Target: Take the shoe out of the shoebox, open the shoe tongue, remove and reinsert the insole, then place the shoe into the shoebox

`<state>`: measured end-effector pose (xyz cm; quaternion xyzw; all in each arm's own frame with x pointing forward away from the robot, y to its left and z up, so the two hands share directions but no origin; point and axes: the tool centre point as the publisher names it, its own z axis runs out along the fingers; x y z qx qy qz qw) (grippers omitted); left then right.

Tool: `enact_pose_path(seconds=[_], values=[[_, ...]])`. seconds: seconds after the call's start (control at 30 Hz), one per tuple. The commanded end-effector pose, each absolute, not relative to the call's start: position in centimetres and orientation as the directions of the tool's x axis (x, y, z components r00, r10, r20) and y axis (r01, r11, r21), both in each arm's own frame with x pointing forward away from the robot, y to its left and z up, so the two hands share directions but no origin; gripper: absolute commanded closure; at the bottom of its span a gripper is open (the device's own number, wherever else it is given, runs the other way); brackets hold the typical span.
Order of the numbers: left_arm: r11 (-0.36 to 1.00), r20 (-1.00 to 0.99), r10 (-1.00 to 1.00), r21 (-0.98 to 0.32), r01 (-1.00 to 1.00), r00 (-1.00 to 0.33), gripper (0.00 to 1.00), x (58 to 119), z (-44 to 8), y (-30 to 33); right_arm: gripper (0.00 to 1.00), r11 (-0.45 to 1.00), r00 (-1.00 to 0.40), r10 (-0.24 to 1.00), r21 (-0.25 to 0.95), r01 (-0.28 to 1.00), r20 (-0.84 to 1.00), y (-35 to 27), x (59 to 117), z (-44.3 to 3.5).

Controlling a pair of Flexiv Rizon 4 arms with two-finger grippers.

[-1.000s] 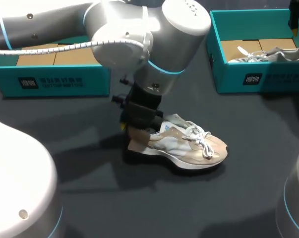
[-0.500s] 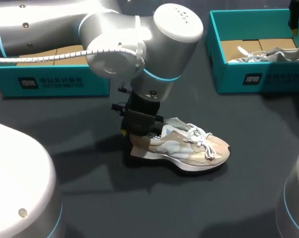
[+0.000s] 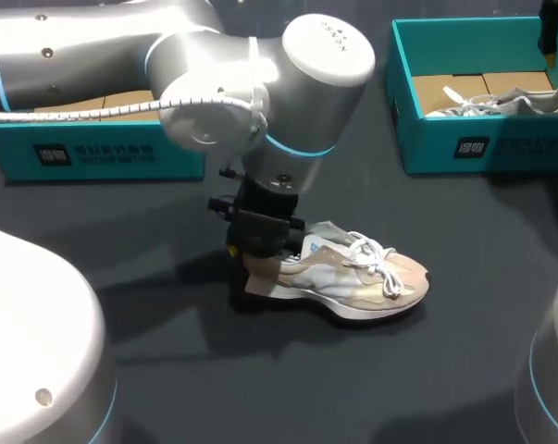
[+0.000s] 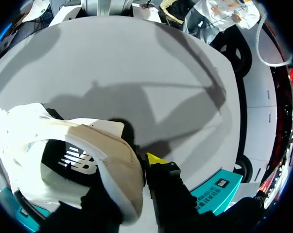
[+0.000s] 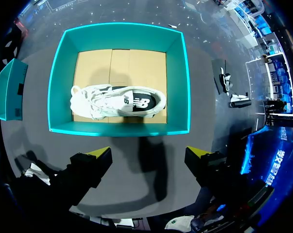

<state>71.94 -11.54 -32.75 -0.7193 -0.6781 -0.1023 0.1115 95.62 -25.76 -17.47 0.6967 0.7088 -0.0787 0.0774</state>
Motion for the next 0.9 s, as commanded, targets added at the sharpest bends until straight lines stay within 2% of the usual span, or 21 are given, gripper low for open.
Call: enact_pose_path(seconds=[0.03,0.9], values=[[-0.058,0.290,0.955,-0.020,0.998,0.061,1.00,71.9,-33.1,-11.1,0.00,0.017,-0.017,0.975,-0.003,1.000,-0.220,-25.8,95.5,-17.4],[-0.117,0.291,0.949,-0.031,0.993,0.121,1.00,71.8,-35.5,-11.5,0.00,0.017,-0.017,0.975,-0.003,1.000,-0.220,-25.8,95.5,-17.4]])
